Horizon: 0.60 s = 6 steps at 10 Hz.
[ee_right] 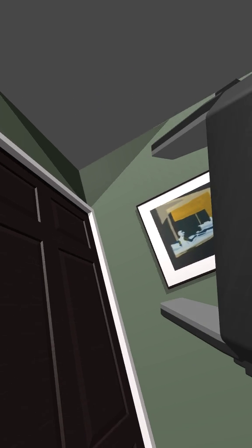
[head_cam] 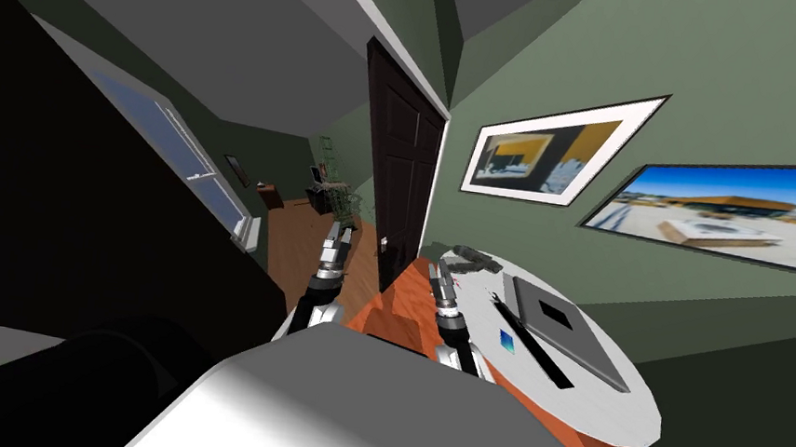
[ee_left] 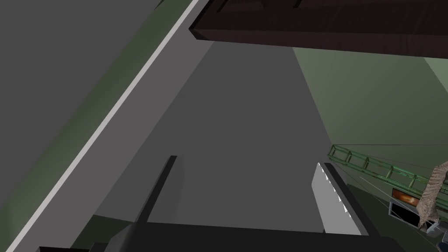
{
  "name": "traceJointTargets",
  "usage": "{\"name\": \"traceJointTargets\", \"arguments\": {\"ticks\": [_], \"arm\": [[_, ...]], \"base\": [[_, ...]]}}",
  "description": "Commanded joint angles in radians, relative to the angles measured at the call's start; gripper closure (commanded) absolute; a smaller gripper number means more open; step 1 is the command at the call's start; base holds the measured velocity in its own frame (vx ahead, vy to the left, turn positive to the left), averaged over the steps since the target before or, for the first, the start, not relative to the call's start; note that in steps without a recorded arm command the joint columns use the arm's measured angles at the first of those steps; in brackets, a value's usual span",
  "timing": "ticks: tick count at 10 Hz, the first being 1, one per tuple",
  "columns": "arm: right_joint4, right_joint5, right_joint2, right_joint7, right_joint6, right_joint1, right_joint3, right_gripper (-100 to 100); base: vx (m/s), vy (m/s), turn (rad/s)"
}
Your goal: Push the door open
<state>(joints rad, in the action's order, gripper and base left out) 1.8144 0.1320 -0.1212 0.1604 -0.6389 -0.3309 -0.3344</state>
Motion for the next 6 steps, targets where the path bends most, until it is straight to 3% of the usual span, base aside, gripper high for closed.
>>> {"name": "traceJointTargets", "arguments": {"ticks": [1, 6], "arm": [[-0.024, 0.001, -0.006, 0.004, 0.000, 0.015, -0.030, -100], [-0.121, 0.003, -0.025, 0.016, -0.019, 0.058, -0.121, -100]], "base": [[0.100, 0.017, -0.037], [0.104, 0.007, -0.036]]}}
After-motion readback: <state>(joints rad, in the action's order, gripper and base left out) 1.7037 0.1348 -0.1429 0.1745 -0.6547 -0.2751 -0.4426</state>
